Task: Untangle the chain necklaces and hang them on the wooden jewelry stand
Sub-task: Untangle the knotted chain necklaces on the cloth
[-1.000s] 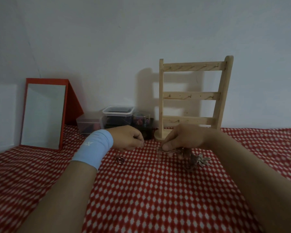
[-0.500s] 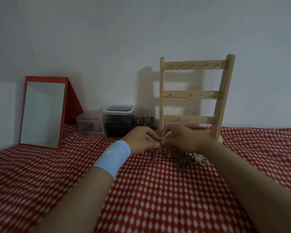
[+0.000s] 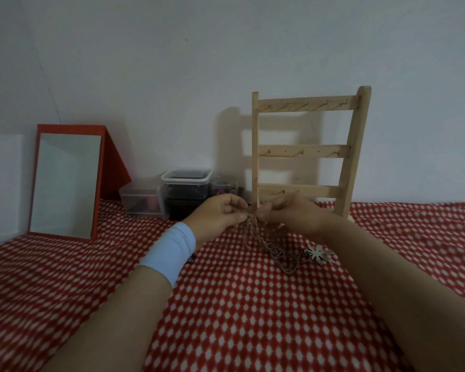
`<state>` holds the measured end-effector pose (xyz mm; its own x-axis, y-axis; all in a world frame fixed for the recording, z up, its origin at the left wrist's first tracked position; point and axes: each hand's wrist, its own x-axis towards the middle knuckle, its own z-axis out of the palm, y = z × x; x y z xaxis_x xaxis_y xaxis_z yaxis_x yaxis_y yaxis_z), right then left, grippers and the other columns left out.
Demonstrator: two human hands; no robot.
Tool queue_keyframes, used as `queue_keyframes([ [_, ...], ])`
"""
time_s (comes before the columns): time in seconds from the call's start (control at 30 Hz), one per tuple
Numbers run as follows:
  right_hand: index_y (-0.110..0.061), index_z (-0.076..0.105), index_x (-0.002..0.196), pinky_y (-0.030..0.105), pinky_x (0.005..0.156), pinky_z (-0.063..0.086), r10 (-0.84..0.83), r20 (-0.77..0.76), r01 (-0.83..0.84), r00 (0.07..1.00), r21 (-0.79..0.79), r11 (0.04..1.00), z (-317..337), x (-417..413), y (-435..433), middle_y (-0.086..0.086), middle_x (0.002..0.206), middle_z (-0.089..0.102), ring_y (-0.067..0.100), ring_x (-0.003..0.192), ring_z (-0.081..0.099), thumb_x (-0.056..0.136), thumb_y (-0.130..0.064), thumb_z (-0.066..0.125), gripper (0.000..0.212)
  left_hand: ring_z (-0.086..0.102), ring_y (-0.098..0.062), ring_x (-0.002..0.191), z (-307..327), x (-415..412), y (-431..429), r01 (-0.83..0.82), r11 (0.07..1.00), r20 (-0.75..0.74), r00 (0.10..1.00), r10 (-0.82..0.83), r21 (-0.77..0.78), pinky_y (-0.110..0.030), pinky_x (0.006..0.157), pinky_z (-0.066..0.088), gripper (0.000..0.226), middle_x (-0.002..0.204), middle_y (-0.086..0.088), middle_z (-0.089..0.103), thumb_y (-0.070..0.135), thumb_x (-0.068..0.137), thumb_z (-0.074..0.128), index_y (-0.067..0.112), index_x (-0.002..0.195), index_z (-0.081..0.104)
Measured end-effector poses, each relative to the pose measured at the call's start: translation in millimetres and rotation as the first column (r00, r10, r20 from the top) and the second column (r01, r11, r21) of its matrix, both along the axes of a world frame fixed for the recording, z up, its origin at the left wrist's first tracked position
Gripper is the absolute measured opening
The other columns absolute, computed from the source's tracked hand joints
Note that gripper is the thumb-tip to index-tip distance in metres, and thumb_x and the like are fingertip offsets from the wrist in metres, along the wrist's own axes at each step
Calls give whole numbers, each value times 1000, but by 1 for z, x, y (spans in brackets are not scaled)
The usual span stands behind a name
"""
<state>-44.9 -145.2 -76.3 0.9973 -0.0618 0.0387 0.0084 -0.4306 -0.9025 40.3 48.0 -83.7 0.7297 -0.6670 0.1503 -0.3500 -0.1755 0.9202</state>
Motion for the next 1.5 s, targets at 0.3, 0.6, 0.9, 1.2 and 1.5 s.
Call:
queue_keyframes([
  [0.3,-11,78,90,18,70,55,21,48,-16,999,-104,994,4,-1,3,1,86,78,10,78,74,95,-15,69,10,57,-9,67,0,-2,-2,14,999,14,1000,-15,50,-22,71,48,14,77,4,64,4,93,60,17,98,62],
  [0.6,-11,79,95,15,57,53,-93,161,86,983,55,995,8,-4,15,-8,69,73,-3,55,63,95,-16,69,11,63,-1,62,2,-9,-6,-97,995,89,991,96,13,-17,65,50,5,67,9,70,20,88,71,17,92,70],
  [0.9,-13,67,77,17,62,54,97,96,-77,991,-193,978,15,-7,11,-8,61,62,3,59,59,101,-28,61,29,61,-16,82,9,-6,-3,-185,981,-41,982,183,-55,-33,83,47,21,82,0,67,15,94,53,19,84,71],
  [1.2,-43,74,92,33,107,39,77,-351,-277,933,-565,777,31,-14,-21,-26,103,67,-2,106,57,89,-38,74,6,64,-27,91,16,11,16,-506,724,481,834,271,469,-35,83,49,21,97,-12,70,15,90,53,6,92,72],
  [1.5,-44,75,76,37,98,51,0,-490,-398,872,-709,582,18,-3,-16,-18,103,69,10,103,62,73,-58,78,14,54,-8,111,3,-36,-24,19,759,392,848,-357,651,-27,101,43,33,122,10,59,39,82,74,27,112,71],
])
